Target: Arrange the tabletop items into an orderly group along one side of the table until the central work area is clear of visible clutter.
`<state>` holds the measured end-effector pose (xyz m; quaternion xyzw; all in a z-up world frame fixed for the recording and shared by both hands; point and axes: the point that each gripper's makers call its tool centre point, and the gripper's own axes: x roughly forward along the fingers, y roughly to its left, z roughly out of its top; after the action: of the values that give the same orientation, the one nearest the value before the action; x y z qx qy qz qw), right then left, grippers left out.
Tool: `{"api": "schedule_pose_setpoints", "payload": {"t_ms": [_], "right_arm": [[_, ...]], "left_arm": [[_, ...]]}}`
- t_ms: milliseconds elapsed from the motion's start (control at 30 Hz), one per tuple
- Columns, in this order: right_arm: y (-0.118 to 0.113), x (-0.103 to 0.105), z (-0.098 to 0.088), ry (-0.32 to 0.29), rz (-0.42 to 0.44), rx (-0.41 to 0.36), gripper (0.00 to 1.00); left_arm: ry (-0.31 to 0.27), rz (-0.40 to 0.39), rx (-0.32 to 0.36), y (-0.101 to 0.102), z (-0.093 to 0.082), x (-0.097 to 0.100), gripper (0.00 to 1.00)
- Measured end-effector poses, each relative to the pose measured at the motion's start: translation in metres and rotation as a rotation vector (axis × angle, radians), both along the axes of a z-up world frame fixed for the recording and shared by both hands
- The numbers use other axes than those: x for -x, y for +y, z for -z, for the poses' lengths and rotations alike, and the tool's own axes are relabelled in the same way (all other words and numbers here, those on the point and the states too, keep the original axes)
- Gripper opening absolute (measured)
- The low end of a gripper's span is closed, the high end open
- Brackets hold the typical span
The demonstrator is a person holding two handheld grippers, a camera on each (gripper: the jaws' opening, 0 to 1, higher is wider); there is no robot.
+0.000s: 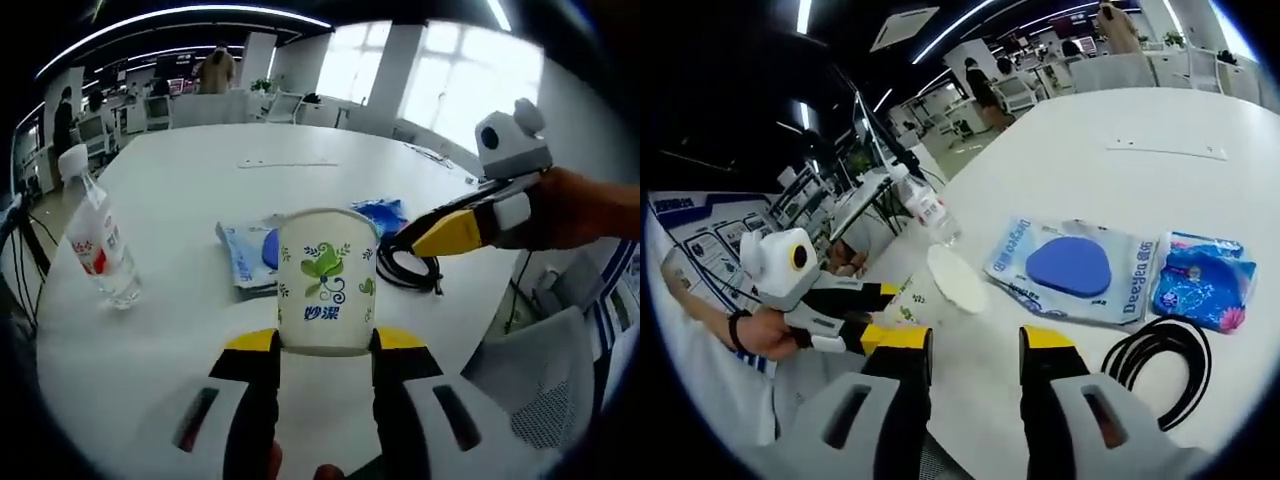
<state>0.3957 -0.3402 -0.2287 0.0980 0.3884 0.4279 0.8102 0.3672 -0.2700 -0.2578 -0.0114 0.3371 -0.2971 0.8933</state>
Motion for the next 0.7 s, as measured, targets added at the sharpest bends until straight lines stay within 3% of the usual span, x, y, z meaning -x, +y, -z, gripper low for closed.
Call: {"api": "schedule_pose_setpoints", "payload": {"t_ms": [333, 567, 700], "right_arm": [[0.010, 0.006, -0.007, -0.008, -0.079, -0.016, 0.33], [0.027, 0.030, -0.009, 0.061, -0.222, -0.082, 0.33], [0.031, 0.037, -0.006, 0.051, -0.287, -0.055, 0.31]], "left_arm": [[-0.030, 0.129, -0.065, -0.017, 0.004, 0.013, 0.35], [-0.068, 0.225, -0.087, -0.026, 0.001, 0.017, 0.35], [-0.095, 0.281, -0.097, -0.031, -0.002, 0.019, 0.35]]}}
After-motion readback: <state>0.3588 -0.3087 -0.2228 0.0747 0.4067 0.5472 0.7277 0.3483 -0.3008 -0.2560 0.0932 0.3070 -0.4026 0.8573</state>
